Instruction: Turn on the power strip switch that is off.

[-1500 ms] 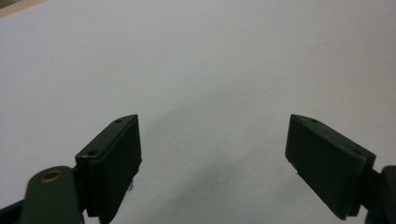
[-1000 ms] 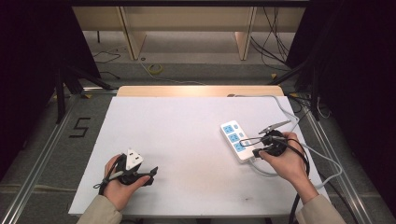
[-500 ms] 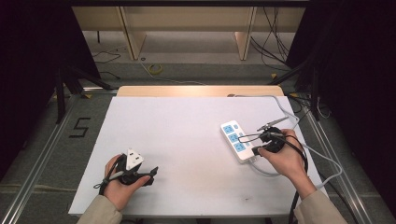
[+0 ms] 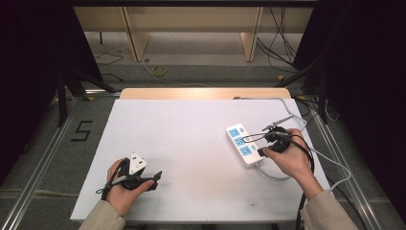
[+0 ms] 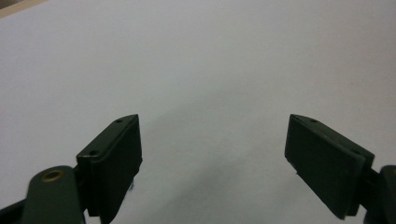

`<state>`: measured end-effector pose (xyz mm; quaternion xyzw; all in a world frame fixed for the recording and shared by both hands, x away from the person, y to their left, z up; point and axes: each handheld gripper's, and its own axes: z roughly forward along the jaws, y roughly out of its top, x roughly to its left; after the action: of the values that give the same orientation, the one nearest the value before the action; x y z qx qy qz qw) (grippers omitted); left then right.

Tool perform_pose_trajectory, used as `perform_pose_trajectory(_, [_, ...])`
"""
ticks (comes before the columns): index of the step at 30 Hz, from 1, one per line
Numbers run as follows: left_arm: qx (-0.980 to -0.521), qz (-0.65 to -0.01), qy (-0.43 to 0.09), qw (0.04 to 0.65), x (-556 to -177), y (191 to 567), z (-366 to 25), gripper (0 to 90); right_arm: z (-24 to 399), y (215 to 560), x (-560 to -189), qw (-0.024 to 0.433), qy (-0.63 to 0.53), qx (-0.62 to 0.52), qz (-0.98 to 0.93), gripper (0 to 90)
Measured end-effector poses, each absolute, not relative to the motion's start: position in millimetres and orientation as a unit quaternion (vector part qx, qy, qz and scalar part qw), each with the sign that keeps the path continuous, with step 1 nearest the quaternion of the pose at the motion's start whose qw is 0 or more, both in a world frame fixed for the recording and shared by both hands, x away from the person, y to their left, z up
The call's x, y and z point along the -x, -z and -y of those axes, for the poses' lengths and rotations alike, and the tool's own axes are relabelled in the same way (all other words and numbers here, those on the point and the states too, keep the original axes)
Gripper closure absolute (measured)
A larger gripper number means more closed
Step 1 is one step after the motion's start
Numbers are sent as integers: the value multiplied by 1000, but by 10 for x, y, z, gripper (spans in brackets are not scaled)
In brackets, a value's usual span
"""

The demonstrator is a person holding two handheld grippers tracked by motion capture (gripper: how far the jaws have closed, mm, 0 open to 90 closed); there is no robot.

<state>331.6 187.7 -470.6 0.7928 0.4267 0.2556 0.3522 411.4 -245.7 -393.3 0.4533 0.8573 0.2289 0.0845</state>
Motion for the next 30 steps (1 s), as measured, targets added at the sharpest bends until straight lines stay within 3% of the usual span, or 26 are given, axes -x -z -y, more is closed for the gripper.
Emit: perform_pose_trajectory(30, [-793, -426, -257, 353, -3315, 4705, -1876, 190, 2376, 3867, -4382, 74, -203, -459, -862, 900])
